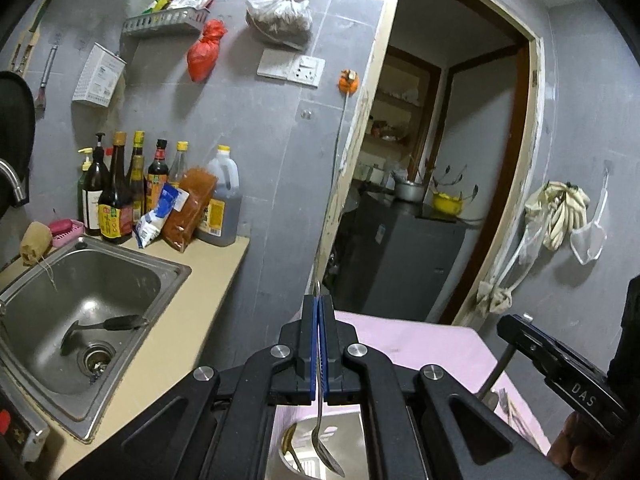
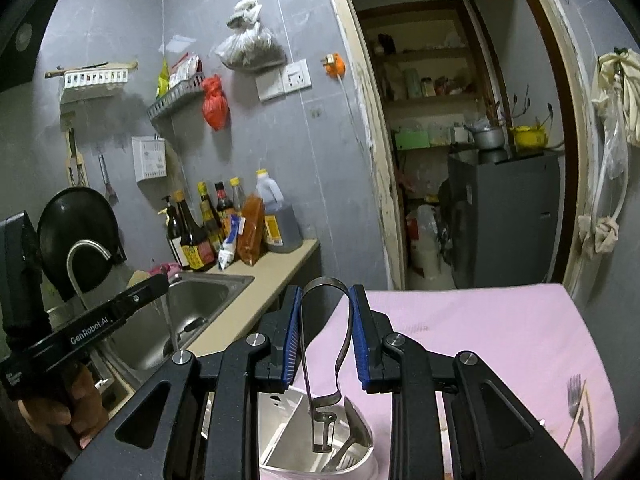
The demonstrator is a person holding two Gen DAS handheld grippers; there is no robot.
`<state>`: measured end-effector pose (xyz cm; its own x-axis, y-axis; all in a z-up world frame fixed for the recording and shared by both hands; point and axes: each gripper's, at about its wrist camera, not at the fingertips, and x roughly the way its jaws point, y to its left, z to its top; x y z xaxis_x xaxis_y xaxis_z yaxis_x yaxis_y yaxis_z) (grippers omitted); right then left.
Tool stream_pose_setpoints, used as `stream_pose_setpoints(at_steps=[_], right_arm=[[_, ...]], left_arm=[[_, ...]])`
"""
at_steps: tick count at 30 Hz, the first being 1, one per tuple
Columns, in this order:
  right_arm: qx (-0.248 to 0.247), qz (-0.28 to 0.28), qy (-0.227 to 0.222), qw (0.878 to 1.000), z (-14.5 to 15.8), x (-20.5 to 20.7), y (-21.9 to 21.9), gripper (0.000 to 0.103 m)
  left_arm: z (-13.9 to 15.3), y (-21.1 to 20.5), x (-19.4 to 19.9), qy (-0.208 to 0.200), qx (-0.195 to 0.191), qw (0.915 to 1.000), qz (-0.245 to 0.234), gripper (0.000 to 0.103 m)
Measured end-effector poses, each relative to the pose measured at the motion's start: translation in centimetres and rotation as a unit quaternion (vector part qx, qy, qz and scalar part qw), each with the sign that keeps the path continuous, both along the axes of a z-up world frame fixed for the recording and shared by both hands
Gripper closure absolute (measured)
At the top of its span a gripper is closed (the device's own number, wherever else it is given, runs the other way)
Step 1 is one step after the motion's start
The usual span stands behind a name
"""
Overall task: Organize utensils
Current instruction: 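Carry the small spoon with the left tool while the right tool carries the tongs into the caddy, then open both tools over the caddy and return them to the remaining utensils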
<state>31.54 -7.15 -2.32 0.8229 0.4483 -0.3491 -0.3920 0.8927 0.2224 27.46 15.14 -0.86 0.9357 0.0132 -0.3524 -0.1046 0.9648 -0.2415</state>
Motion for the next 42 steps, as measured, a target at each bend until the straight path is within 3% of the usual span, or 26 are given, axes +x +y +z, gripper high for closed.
stream_pose_setpoints(at_steps=[11, 13, 15, 20, 22, 36, 37, 39, 40, 42], right_arm=[[-0.003, 0.013, 0.026, 1.0, -1.8, -0.1, 0.6, 0.08], [-0.001, 0.015, 0.028, 1.0, -1.8, -0.3, 0.5, 0.069], [0.003, 0.015, 0.024, 1.0, -1.6, -0.7, 0.2, 0.064], [0.002, 0.007, 0.017, 1.0, -0.5, -1.6, -0.6, 0.063], [0.002, -0.002, 0.008, 1.0, 0.2, -2.1, -1.3, 0.055], [-0.007, -0.074, -0.036, 0.997, 5.1, -5.4, -7.4, 0.041], [-0.008, -0.076, -0.038, 0.996, 5.4, -5.6, -7.8, 0.041], [-0.011, -0.085, -0.042, 0.995, 5.8, -6.1, -8.7, 0.039], [-0.012, -0.088, -0.044, 0.995, 5.9, -6.2, -9.0, 0.036], [-0.014, -0.101, -0.051, 0.993, 6.3, -6.7, -10.0, 0.033]], left_arm=[[-1.8, -1.2, 0.3, 0.033, 0.0, 0.9993, -0.018, 0.101], [-2.1, -1.1, 0.3, 0.041, -0.011, 0.9988, -0.024, 0.101], [-2.3, -0.8, 0.1, 0.049, -0.028, 0.998, -0.029, 0.101], [-2.4, -0.5, -0.2, 0.07, -0.047, 0.9957, -0.038, 0.1], [-2.2, -0.7, -0.4, 0.074, -0.047, 0.9954, -0.041, 0.1], [1.1, -4.7, -1.3, 0.059, -0.029, 0.9945, -0.082, 0.096], [1.2, -5.0, -1.3, 0.058, -0.029, 0.9943, -0.084, 0.091], [1.5, -5.7, -1.5, 0.053, -0.032, 0.994, -0.09, 0.074], [1.6, -6.1, -1.7, 0.047, -0.034, 0.9941, -0.091, 0.058], [2.0, -6.7, -2.2, 0.032, -0.036, 0.9947, -0.09, 0.045]])
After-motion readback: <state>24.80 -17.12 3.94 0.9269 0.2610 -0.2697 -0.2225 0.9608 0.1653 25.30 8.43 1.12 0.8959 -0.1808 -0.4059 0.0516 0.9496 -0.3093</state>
